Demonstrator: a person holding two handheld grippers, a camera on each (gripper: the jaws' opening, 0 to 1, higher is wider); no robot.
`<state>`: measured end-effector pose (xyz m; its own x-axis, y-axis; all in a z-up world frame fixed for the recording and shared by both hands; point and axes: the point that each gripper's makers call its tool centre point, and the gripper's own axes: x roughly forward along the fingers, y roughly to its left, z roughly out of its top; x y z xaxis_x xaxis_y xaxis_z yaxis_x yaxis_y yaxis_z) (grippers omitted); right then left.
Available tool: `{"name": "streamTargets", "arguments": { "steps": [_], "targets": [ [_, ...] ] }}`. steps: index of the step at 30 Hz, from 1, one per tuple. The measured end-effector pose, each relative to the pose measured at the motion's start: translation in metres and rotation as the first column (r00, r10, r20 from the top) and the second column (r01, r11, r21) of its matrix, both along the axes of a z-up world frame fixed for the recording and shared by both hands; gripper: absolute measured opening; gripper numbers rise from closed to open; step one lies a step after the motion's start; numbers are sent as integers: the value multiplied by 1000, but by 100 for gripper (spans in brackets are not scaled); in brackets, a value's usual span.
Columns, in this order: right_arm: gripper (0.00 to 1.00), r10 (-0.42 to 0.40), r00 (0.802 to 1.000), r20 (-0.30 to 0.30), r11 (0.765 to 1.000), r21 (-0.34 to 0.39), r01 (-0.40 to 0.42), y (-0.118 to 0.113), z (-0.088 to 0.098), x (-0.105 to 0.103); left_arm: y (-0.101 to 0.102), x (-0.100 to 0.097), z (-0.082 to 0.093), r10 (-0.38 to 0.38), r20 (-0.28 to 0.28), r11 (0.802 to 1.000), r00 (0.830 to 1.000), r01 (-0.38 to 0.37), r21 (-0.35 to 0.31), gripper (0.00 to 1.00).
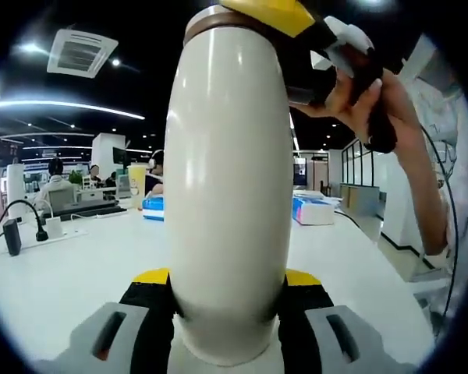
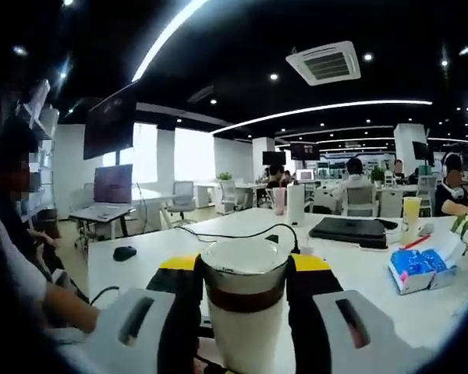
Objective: Grasp the water cup twist off the cup lid place the cup lid on the table
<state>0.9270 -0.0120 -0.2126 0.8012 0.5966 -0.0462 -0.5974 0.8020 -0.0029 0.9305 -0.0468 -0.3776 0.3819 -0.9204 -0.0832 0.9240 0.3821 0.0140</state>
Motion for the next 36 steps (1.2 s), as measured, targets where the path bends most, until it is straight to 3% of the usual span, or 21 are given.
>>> {"name": "streamTargets", "arguments": {
  "steps": [6,13,20,24,36],
  "targets": [
    [44,98,995,-12,995,12,-98,1,-1,-1,0,0,0,0,-2,1000,1000,0,-1,52],
    [44,183,983,-25,982,-38,-184,3,0,0,0,0,0,-2,0,1000,1000,2,-1,52],
    [44,267,963,-23,962,-61,-268,4,-2,-2,0,0,-1,0,-1,1000,1000,0,-1,52],
    [44,312,949,-46,950,-12,-313,3,-2,-2,0,0,-1,0,-1,1000,1000,0,-1,52],
    [44,400,915,-49,913,-70,-403,5,-2,-6,-1,1,-1,0,-1,1000,1000,0,-1,52]
  ]
}}
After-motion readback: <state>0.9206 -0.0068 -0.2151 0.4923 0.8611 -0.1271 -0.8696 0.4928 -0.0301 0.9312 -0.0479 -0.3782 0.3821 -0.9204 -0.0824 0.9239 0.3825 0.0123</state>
